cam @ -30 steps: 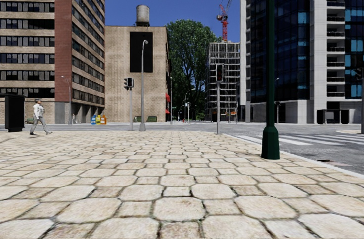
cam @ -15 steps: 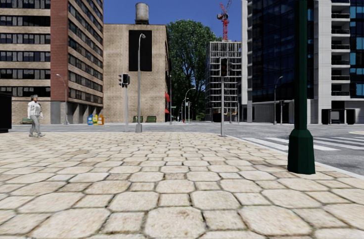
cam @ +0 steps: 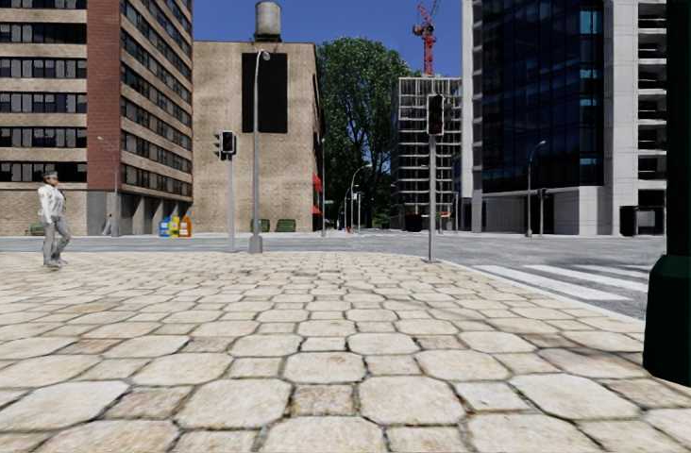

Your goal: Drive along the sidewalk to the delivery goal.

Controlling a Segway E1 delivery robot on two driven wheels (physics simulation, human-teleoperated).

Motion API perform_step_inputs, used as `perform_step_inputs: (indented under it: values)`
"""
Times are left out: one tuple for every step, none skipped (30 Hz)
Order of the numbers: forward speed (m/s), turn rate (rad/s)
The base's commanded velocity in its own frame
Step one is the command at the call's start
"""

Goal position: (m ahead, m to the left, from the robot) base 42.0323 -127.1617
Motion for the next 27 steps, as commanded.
perform_step_inputs:
  values:
    - [2.0,0.0]
    - [2.0,0.0]
    - [2.0,0.0]
    - [2.0,0.0]
    - [2.0,0.0]
    - [2.0,0.0]
    - [2.0,0.0]
    - [2.0,0.0]
    - [2.0,0.0]
    - [2.0,0.0]
    - [2.0,0.0]
    - [2.0,0.0]
    - [2.0,-0.05]
    - [2.0,-0.05]
    - [2.0,-0.16]
    - [2.0,-0.23]
    - [2.0,-0.26]
    - [2.0,-0.31]
    - [2.0,-0.31]
    - [2.0,-0.34]
    - [2.0,-0.35]
    - [2.0,-0.35]
    - [2.0,-0.38]
    - [2.0,-0.38]
    - [2.0,-0.39]
    - [2.0,-0.46]
    - [2.0,-0.5]
